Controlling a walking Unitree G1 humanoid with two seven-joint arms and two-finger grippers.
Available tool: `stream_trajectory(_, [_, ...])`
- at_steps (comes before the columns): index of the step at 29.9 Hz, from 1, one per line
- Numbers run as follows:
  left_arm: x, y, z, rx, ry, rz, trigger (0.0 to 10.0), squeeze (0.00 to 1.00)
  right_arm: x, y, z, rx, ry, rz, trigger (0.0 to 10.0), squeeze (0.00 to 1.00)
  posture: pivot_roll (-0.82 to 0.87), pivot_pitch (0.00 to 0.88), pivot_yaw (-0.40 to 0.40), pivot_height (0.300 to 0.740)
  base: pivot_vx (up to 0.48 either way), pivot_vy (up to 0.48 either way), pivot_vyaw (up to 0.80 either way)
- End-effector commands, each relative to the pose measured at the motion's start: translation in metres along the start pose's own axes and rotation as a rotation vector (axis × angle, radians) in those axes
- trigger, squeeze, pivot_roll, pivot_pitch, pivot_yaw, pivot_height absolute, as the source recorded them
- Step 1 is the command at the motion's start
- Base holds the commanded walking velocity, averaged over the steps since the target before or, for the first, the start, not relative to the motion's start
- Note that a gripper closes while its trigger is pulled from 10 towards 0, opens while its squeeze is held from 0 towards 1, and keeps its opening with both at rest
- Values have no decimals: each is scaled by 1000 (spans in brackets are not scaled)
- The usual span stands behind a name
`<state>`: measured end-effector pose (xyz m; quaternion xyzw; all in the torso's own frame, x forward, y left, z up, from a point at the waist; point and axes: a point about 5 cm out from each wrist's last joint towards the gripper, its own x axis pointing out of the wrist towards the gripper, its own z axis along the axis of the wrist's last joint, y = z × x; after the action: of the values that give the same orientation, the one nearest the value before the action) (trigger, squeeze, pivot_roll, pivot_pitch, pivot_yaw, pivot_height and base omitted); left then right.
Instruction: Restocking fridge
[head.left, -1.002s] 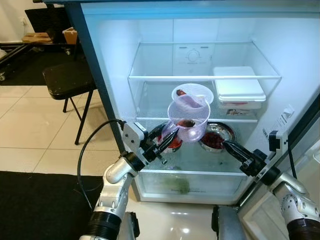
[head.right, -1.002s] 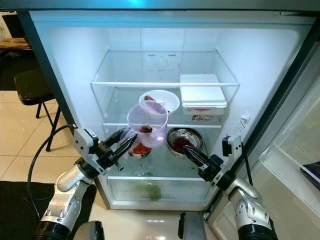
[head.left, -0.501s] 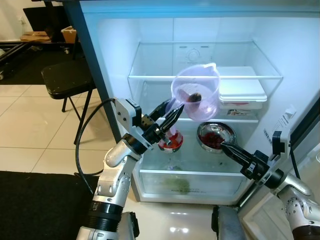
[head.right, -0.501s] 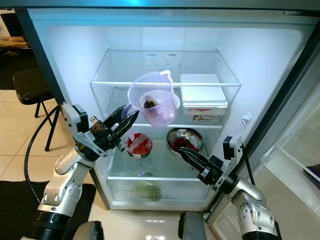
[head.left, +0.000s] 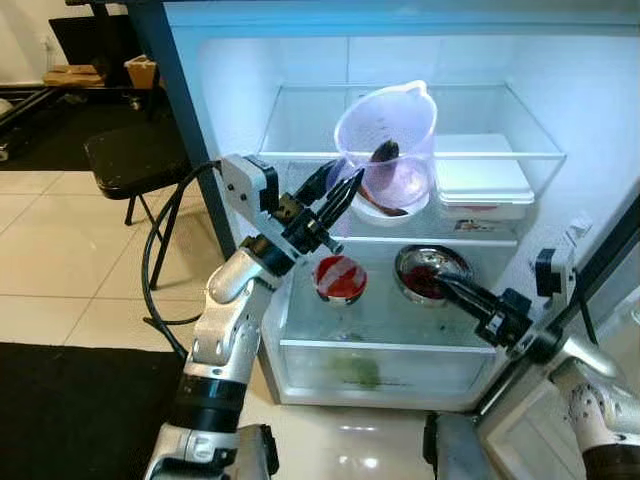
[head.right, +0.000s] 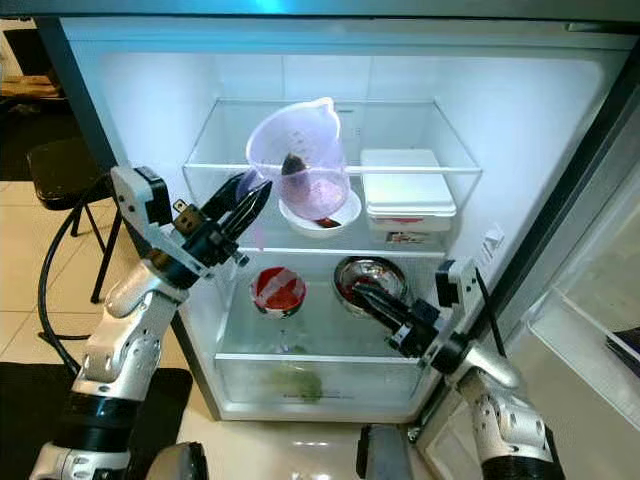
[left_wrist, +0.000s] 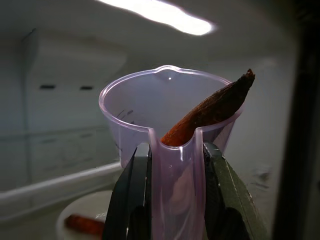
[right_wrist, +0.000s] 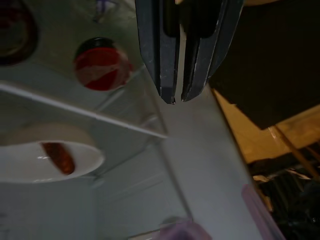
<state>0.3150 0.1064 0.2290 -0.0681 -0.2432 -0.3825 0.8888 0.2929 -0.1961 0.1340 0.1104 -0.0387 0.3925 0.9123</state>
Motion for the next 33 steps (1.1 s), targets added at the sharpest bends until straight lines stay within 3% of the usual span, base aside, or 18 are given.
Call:
stream_trajectory(1, [2,4,0,22,22,12,10000,0,1,-1,4,-31,-8,-25,10000,0,-33,0,-17,490,0,0,0])
stream_trajectory(5, [9,5,-5,14,47,30,10000,0,5,-6,12,-88,-24,-83,10000,0,-36,0,-13,490,0,0,0])
stream_trajectory(10, [18,12,-4,9,48,58,10000,0,4,-6,29,-119,-95,-72,10000,0,-36,0,-14,490,0,0,0])
stream_trajectory(23, [28,23,9,27,7,76,10000,0,-8,-7,36,-101,-177,-68,10000,0,-39,0,-13,490,0,0,0])
stream_trajectory(26, [29,34,9,28,8,136,10000,0,-10,-2,39,-89,-189,-27,10000,0,-42,0,-9,490,0,0,0])
stream_trajectory(33, [35,43,6,28,27,177,10000,0,-10,6,36,-75,-177,23,10000,0,-49,0,-4,490,0,0,0])
